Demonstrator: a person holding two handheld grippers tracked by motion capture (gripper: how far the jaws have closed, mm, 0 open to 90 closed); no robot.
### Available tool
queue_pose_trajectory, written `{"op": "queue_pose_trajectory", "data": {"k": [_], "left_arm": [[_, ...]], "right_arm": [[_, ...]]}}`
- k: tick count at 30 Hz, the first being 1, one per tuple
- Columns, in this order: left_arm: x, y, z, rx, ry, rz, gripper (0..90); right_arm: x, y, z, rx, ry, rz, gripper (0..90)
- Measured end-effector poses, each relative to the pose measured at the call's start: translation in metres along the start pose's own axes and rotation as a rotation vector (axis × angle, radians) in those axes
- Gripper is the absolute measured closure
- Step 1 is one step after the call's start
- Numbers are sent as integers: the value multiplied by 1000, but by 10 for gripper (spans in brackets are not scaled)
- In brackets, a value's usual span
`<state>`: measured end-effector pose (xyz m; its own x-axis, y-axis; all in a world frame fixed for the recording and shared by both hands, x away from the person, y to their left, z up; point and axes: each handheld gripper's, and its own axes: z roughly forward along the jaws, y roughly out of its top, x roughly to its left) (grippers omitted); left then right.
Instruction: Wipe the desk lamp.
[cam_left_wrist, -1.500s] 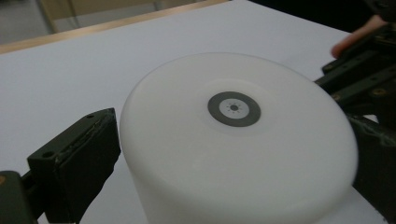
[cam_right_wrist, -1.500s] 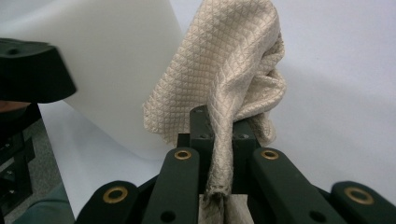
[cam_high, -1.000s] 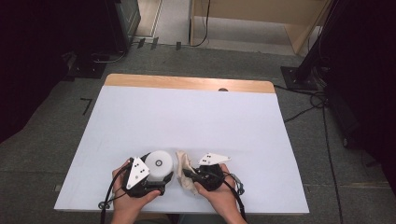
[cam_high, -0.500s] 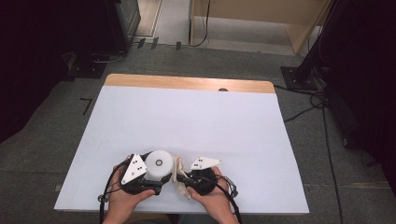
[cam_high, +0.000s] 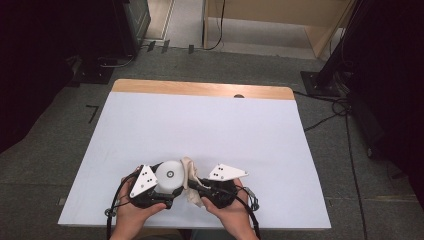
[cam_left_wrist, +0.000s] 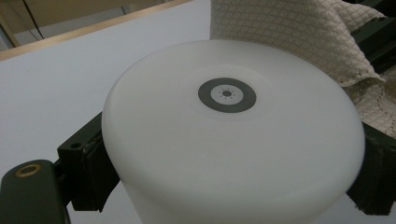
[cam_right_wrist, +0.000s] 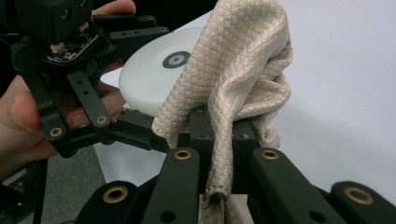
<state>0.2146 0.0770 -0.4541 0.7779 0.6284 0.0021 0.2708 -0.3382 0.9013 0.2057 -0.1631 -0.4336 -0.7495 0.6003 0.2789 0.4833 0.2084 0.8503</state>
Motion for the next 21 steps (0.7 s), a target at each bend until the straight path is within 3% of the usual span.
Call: {"op": "queue_pose_trajectory", "data": {"k": [5,6,10,11,13,17,21], "left_arm": [[0,0,0,1,0,-1,86],[0,0,0,2,1,0,86],[0,0,0,1,0,0,86],[0,0,0,1,0,0,86],[0,0,0,1,1,1,86],[0,0,0,0,1,1,86],[0,0,0,-2,0,2,86]], "right_arm": [[-4,-8,8,46,1,15,847],[-8,-14,14,78,-3,22,847],[-13,-24,23,120,-2,44,847],[-16,-32,30,168,-8,63,847],[-19,-37,35,184,-10,70,847],[-19,-36,34,178,-13,64,847],[-16,-27,26,121,-6,52,847]]}}
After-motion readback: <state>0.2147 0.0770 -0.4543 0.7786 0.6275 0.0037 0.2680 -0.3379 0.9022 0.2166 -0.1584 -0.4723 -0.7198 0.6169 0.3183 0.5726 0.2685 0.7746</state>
